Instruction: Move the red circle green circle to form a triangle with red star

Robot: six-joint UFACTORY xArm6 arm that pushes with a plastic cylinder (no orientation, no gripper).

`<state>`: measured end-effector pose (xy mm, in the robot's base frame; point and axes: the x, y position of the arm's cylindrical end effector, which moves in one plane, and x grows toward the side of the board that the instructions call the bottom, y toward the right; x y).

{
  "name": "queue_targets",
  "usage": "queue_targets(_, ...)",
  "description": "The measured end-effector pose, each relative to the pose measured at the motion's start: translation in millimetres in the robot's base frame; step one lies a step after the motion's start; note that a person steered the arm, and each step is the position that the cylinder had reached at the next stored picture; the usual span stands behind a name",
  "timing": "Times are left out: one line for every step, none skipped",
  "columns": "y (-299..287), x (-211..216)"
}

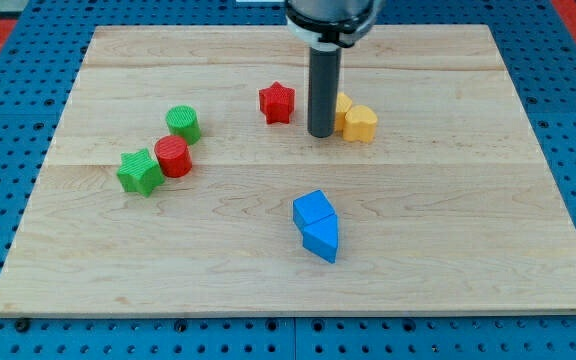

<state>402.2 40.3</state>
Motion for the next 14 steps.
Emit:
queue_targets(-64,35)
queue_targets(-133,57)
queue_targets(-167,67)
queue_targets(-188,64)
queue_targets(-194,53)
queue_targets(-194,15)
queue_targets(-194,-36)
queue_targets(-192,-88)
queue_targets(-175,-115)
queue_targets(-157,-93)
queue_targets(-150,-67)
queue_targets(-147,-19)
queue_targets(-121,-7)
queue_targets(-111,21)
